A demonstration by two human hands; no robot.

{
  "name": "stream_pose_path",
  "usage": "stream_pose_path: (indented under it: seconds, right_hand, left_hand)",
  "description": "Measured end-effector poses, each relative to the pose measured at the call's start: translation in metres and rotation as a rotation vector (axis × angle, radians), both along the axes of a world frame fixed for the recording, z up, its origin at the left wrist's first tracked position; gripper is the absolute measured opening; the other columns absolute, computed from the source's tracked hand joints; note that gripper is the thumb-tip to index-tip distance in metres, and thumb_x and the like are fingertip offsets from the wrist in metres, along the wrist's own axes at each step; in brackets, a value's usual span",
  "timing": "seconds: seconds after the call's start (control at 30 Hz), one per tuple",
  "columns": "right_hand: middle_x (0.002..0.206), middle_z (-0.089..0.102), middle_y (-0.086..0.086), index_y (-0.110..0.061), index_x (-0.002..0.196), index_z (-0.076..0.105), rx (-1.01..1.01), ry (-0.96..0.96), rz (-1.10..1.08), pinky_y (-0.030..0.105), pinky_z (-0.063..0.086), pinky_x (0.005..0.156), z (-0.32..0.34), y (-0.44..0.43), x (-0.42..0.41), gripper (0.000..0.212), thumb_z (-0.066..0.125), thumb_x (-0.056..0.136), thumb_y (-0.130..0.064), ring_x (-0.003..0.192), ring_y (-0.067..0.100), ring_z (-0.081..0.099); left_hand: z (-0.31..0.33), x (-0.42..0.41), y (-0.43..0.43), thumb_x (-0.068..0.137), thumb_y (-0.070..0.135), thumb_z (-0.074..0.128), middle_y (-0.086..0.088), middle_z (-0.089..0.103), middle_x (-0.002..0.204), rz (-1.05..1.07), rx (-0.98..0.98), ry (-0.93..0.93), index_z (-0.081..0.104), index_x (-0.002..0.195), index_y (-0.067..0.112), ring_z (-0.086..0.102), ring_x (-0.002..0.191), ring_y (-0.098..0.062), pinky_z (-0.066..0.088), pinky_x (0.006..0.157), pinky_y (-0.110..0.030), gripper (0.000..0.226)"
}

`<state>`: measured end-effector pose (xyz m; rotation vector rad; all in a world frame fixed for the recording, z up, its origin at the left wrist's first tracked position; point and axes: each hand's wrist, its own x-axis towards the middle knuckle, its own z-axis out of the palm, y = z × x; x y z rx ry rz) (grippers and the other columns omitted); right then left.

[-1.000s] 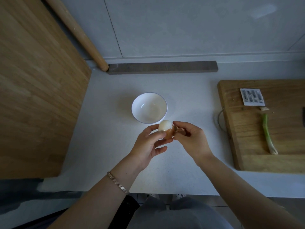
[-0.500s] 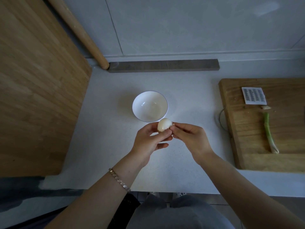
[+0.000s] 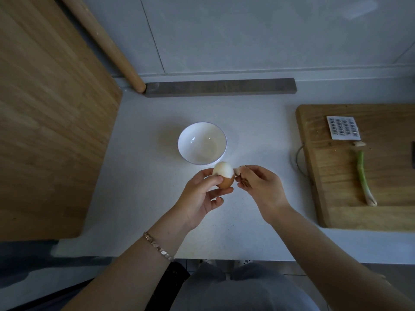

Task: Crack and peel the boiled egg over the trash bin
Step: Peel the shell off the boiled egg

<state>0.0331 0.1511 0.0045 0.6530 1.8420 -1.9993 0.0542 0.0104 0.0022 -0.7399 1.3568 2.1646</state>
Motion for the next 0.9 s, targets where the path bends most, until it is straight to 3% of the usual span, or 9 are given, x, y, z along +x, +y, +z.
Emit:
stream_pose_path:
  seconds: [0.17, 0.33, 0.47, 0.67, 0.9]
  right_hand:
    - [0.071, 0.067, 0.000, -0.008, 0.087, 0.068, 0.056, 0.012, -0.012, 0.010, 0.053, 0.057, 0.000, 0.003, -0.002, 0.011, 0.058, 0.084, -0.008, 0.062, 0.007, 0.063]
    - [0.073, 0.068, -0.001, -0.015, 0.090, 0.068, 0.037, 0.045, -0.028, 0.011, 0.055, 0.062, 0.000, 0.002, -0.003, 0.017, 0.057, 0.084, -0.003, 0.061, 0.007, 0.064]
    - [0.076, 0.064, 0.001, -0.009, 0.098, 0.067, 0.033, -0.023, -0.131, 0.012, 0.055, 0.064, -0.001, 0.003, -0.006, 0.021, 0.052, 0.086, -0.002, 0.068, 0.011, 0.060]
    - [0.081, 0.065, 0.005, -0.016, 0.080, 0.066, 0.016, -0.036, 0.072, 0.022, 0.054, 0.072, 0.008, -0.003, 0.002, 0.033, 0.037, 0.088, 0.000, 0.075, 0.016, 0.063]
    - [0.074, 0.066, -0.005, -0.013, 0.088, 0.068, 0.096, 0.105, 0.166, 0.010, 0.053, 0.062, 0.006, -0.010, 0.005, 0.023, 0.046, 0.091, -0.013, 0.059, -0.001, 0.063]
  left_hand:
    - [0.000, 0.000, -0.003, 0.091, 0.011, 0.044, -0.005, 0.065, 0.090, -0.013, 0.144, -0.025, 0.062, 0.102, 0.012, 0.065, 0.060, -0.012, 0.046, 0.049, -0.018, 0.020]
    - [0.000, 0.000, -0.002, 0.090, 0.014, 0.043, -0.006, 0.061, 0.092, 0.039, 0.228, -0.053, 0.060, 0.100, 0.009, 0.062, 0.055, -0.013, 0.049, 0.049, -0.021, 0.020]
    - [0.001, 0.000, -0.003, 0.088, 0.017, 0.040, -0.006, 0.061, 0.088, 0.098, 0.301, -0.063, 0.059, 0.096, 0.008, 0.058, 0.050, -0.014, 0.047, 0.048, -0.021, 0.022]
    - [0.001, -0.003, -0.003, 0.091, 0.015, 0.045, -0.002, 0.069, 0.088, 0.102, 0.234, -0.044, 0.062, 0.099, 0.013, 0.068, 0.061, -0.015, 0.051, 0.052, -0.023, 0.019]
    - [0.001, -0.003, -0.001, 0.088, 0.016, 0.058, 0.001, 0.071, 0.084, 0.055, 0.136, -0.006, 0.057, 0.110, 0.013, 0.069, 0.072, -0.014, 0.052, 0.056, -0.022, 0.022]
